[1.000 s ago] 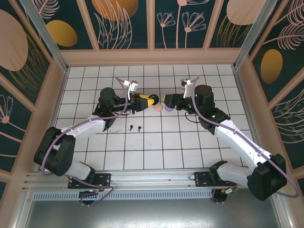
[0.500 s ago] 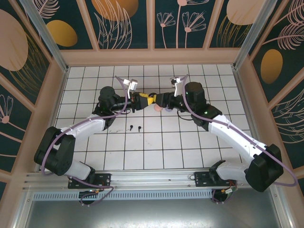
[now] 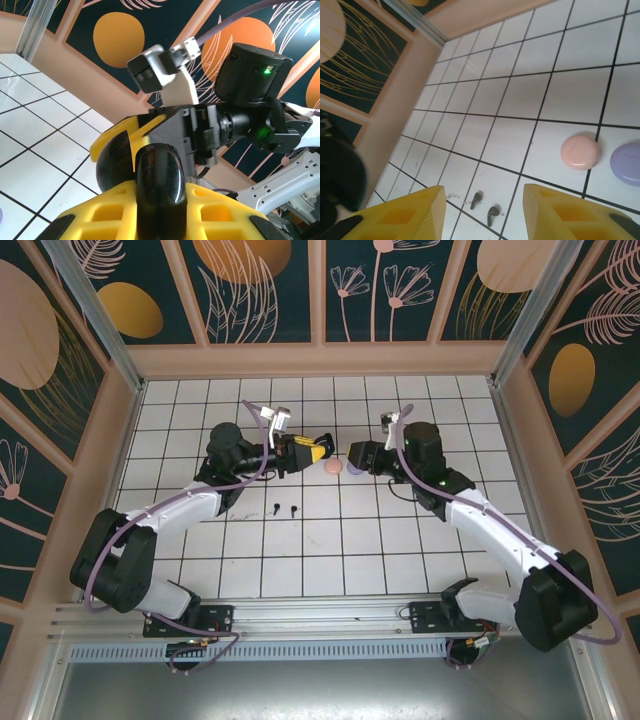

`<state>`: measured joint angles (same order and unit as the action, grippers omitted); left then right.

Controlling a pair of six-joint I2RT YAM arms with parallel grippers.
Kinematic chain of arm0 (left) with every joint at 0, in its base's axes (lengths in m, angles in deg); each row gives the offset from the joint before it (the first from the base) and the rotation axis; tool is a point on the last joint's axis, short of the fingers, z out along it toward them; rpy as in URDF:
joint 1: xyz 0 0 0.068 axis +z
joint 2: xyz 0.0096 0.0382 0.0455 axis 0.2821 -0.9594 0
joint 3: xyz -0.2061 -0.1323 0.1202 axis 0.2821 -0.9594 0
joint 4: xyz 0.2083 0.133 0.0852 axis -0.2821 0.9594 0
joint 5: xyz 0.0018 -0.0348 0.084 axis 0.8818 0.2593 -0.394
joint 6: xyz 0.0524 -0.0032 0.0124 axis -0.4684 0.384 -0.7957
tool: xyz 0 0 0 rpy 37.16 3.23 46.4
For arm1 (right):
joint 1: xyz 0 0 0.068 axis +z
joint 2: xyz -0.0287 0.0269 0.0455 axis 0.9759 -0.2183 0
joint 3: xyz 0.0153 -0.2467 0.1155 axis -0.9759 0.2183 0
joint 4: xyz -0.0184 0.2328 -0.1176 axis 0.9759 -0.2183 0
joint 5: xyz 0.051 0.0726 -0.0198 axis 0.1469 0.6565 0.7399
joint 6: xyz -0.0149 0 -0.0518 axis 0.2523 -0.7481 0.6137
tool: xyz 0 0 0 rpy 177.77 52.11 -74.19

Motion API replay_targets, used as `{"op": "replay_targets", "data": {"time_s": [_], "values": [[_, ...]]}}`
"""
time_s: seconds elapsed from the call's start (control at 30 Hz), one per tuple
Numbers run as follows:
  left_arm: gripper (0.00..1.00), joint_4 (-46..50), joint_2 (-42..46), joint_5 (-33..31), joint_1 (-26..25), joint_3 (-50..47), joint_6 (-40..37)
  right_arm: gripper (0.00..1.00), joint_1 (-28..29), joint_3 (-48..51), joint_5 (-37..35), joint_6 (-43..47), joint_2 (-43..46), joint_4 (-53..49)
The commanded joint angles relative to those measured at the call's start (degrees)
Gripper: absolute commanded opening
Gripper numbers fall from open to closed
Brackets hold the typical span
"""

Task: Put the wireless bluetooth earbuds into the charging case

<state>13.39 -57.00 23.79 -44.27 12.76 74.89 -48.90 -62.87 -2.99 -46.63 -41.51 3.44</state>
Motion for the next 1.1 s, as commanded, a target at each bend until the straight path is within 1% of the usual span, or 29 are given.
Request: {"op": "replay_targets", "data": {"time_s": [0.0,0.1,0.23,0.57,1.07], "values": [[0.00,-3.44,0.75,1.72,-0.33,0.92,0.42,0.46,0.10,-1.09,4.34,0.46,3.85,1.51],[0.00,-3.64,0.69,1.73,-0.48,0.91,0.49,0.46,0.07,-1.78,7.99,0.74,4.30,2.80],[0.00,-3.82,0.54,1.64,-0.60,1.08,0.60,0.45,0.71,-3.39,9.50,0.08,3.05,3.93],[0.00,-3.66,0.25,1.37,-0.86,1.75,0.72,0.42,3.67,-5.46,8.46,0.17,-0.47,4.50],[0.00,-3.65,0.20,1.62,-1.55,1.97,0.66,0.34,3.84,-5.75,7.46,-0.53,-2.82,5.23]]}}
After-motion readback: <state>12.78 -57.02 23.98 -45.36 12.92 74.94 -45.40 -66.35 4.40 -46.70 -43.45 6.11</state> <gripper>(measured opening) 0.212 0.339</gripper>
